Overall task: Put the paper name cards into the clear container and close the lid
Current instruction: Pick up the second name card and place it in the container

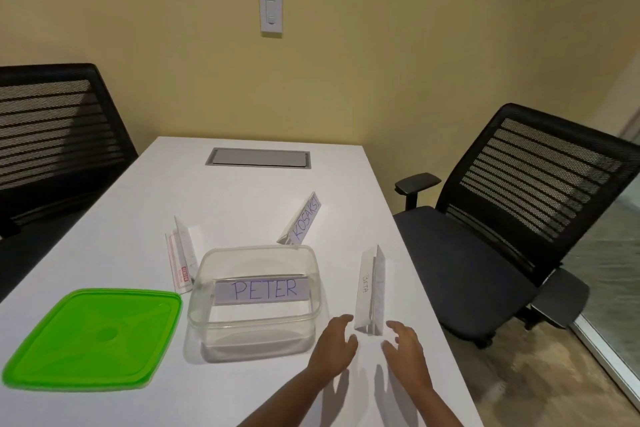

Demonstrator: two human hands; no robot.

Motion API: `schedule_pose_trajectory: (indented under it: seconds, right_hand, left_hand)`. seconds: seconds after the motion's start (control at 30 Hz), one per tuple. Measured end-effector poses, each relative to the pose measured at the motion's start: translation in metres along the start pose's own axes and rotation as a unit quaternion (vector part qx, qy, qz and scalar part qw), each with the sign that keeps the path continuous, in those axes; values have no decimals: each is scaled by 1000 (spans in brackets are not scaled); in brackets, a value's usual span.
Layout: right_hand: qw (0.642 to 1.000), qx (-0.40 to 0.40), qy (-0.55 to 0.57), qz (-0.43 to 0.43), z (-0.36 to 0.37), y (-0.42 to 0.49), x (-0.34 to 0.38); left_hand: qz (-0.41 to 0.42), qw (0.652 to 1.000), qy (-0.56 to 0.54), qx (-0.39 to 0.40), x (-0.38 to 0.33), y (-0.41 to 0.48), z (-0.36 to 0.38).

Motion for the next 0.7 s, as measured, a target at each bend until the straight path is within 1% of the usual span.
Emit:
schedule_pose_trajectory:
  seconds: [0.2,0.33,0.47,0.63,0.7]
  right_hand:
    - [999,34,-23,0,2,24,0]
    - [997,63,-33,1,13,40,6]
    - [996,85,-35,21,27,51,11]
    - [995,65,-71,28,32,60,12]
    - [996,55,-49,40,31,63,10]
  left_hand:
    - [-130,986,-107,11,-17,18,17]
    - [-188,971,-146,32,-17,29,24]
    - [-215,959,-180,43,-18,38,26]
    - [-221,949,-221,46,-12,48,29]
    - [-228,943,-237,50,-9,53,30]
Point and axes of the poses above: each hand's wrist, its own y-axis towards the middle knuckle, its own z-axis out of the palm, x = y × z, the point moved 2 cm from there along y, towards the middle knuckle, and after that the axes turned 8 degrees about -x, right-handed, at the moved point
